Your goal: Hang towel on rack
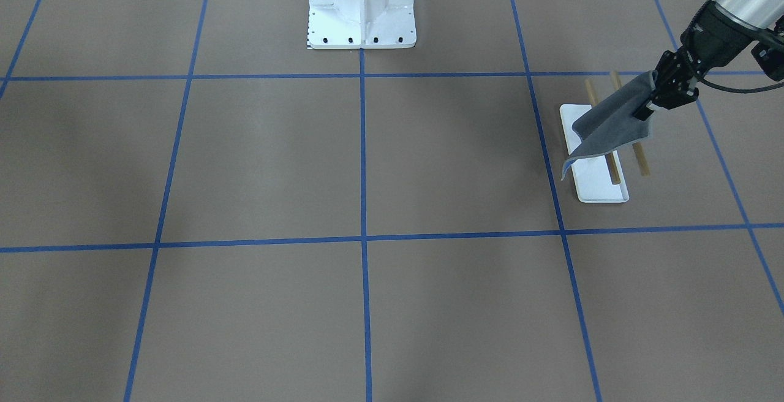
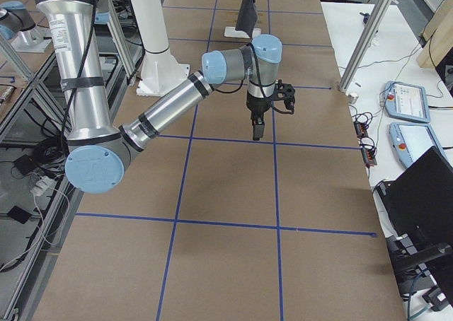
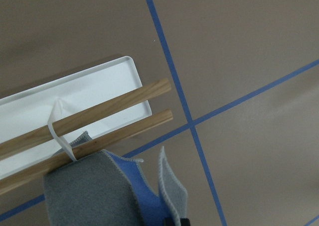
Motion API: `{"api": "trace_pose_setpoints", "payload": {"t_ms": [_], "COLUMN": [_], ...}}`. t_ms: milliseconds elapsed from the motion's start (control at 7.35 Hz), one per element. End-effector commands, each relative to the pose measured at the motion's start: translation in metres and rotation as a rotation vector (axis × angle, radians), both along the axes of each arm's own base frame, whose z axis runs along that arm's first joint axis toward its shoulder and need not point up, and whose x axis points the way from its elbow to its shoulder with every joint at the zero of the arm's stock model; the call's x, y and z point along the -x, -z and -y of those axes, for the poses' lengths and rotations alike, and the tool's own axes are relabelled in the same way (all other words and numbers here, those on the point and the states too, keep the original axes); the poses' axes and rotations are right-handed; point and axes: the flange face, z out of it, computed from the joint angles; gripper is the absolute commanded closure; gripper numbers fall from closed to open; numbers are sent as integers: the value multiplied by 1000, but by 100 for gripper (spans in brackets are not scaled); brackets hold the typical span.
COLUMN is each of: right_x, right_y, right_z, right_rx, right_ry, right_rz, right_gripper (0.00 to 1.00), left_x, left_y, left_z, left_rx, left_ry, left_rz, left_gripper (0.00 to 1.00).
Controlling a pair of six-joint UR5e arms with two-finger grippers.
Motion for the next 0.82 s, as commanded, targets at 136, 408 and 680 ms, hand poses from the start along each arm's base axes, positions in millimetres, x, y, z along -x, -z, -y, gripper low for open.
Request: {"api": "trace_pose_setpoints", "payload": {"t_ms": [136, 408, 680], "right_x": [0, 0, 1], "right_y": [-2, 0, 0], "right_z": [1, 1, 2], "right_rx": [5, 3, 2], "right_ry": [0, -1, -1], "right_rz": [-1, 1, 3], "right_gripper": [0, 0, 0], "left_x": [11, 22, 32], "left_y": [-41, -65, -97], "left_z": [-20, -30, -32], "left_rx": [-4, -16, -40], "left_ry": [-9, -13, -41], "left_rz": [50, 54, 109], "left_gripper": [100, 100, 100]}}
